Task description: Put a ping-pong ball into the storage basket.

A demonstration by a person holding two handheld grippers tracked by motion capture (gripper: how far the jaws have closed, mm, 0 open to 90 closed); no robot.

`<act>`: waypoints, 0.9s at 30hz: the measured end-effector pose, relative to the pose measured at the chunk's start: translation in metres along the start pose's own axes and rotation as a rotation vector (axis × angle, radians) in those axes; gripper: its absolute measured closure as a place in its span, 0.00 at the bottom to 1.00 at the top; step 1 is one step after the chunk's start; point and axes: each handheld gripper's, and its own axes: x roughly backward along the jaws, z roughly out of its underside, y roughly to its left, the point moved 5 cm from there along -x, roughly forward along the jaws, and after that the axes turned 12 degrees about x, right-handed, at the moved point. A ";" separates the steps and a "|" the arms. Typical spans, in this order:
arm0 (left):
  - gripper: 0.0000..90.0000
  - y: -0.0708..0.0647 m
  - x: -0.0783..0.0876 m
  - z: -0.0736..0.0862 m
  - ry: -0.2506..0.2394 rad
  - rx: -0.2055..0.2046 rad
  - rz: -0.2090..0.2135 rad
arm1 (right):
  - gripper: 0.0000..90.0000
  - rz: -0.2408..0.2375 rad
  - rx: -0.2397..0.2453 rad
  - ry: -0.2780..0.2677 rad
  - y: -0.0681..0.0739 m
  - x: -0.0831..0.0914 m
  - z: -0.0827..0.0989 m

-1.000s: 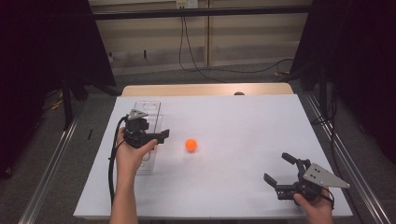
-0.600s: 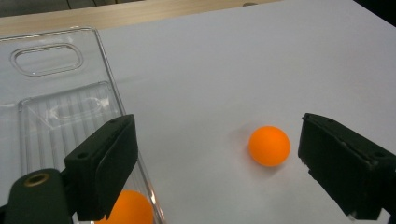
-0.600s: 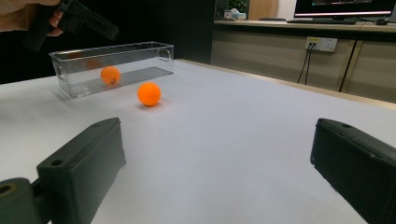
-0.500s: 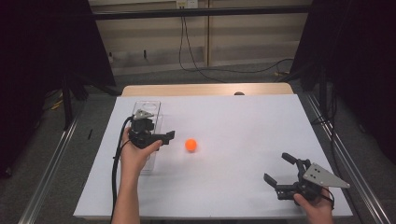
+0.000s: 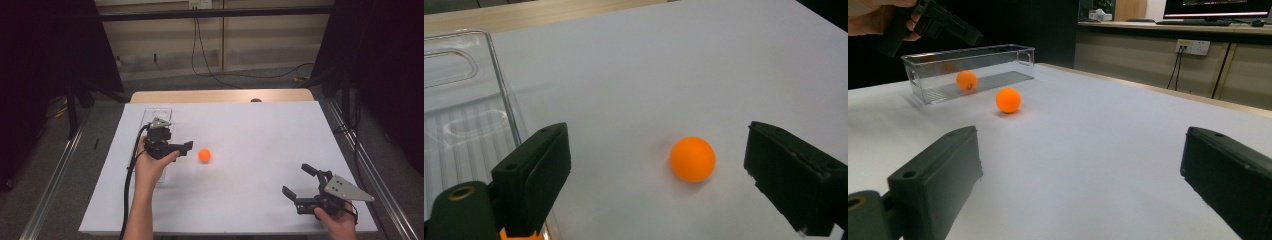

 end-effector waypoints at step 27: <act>0.13 -0.010 -0.010 0.002 0.009 -0.014 0.009 | 0.03 -0.001 0.004 0.002 0.000 0.000 0.000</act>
